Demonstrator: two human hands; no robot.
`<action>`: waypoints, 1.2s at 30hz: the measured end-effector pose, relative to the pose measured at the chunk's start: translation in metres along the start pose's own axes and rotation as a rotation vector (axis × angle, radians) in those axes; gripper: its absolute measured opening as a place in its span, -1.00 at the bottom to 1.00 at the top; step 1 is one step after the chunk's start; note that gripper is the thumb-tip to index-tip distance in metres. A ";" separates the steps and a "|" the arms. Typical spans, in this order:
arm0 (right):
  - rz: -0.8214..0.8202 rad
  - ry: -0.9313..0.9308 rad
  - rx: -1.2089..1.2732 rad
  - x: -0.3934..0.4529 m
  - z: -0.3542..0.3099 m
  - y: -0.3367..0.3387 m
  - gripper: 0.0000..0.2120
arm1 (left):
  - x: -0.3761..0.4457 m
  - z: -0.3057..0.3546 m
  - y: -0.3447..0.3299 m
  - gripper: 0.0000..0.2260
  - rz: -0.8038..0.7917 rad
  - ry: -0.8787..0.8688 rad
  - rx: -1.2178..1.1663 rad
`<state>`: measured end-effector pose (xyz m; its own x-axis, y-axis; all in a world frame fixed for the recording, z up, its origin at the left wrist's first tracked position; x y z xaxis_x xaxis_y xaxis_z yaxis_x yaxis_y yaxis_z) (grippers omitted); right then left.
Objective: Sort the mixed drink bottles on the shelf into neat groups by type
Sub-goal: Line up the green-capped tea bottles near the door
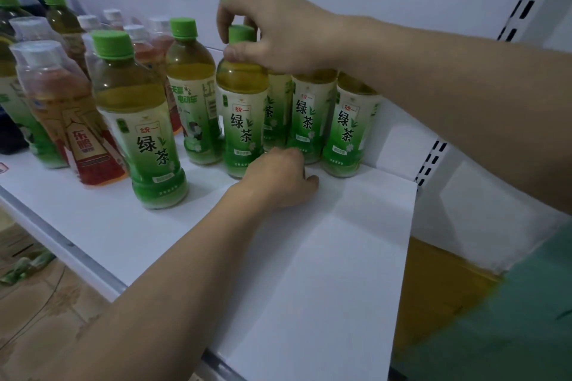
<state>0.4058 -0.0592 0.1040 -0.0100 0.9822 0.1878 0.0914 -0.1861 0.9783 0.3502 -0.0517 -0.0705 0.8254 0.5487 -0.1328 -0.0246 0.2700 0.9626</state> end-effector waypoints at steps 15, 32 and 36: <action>0.048 -0.048 0.059 -0.084 0.035 0.037 -0.89 | -0.039 -0.013 0.021 -0.33 -0.009 -0.127 -0.384; -0.112 -0.208 -0.068 -0.095 0.042 0.033 -0.82 | -0.015 -0.011 -0.013 -0.49 0.061 -0.286 -0.313; -0.161 -0.278 -0.124 -0.086 0.034 0.033 -0.81 | -0.012 -0.013 -0.015 -0.47 0.032 -0.329 -0.342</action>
<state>0.4432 -0.1491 0.1174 0.2590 0.9657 0.0152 -0.0114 -0.0127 0.9999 0.3337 -0.0521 -0.0861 0.9546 0.2961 0.0311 -0.1919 0.5319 0.8248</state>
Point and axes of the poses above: each hand's wrist, its own x-axis towards the middle knuckle, its own y-axis out of the back of the hand, z = x × y, the point moved 3 cm from there along x, towards the middle knuckle, and after that the axes turned 9 degrees about -z, right-handed, at the moved point
